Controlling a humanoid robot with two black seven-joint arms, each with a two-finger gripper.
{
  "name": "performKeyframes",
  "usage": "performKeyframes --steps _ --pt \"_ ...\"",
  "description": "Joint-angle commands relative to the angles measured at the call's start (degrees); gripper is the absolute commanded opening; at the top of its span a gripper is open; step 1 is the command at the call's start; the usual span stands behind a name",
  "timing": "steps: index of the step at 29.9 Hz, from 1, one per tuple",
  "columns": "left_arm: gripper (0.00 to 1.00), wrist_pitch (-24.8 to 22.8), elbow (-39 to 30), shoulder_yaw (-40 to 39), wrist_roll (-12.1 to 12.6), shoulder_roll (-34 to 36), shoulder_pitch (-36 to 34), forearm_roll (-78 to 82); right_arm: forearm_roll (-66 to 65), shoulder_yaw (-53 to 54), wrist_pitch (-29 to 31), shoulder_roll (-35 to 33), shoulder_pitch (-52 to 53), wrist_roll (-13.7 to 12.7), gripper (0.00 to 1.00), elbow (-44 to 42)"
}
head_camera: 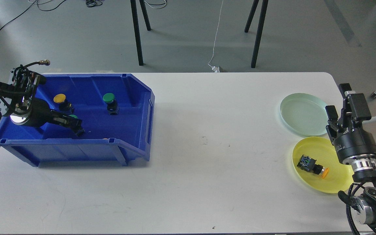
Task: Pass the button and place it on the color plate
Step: 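Lower the left gripper and grasp the green button in the bin, then lift the green button and extend the left arm toward the right gripper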
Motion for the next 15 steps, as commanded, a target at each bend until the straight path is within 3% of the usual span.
performKeyframes --steps 1,11,15 --pt "0.14 -0.6 -3.4 -1.6 0.0 1.9 -1.8 -0.2 0.0 0.0 0.0 0.2 0.0 0.0 0.99 0.0" --pt "0.14 -1.3 -24.6 -20.0 0.0 16.8 -5.8 -2.0 0.0 0.1 0.0 0.7 0.0 0.0 0.99 0.0" --pt "0.13 -1.3 -28.0 -25.6 0.0 18.2 -5.6 -14.3 0.0 0.0 0.0 0.8 0.1 0.0 0.99 0.0"
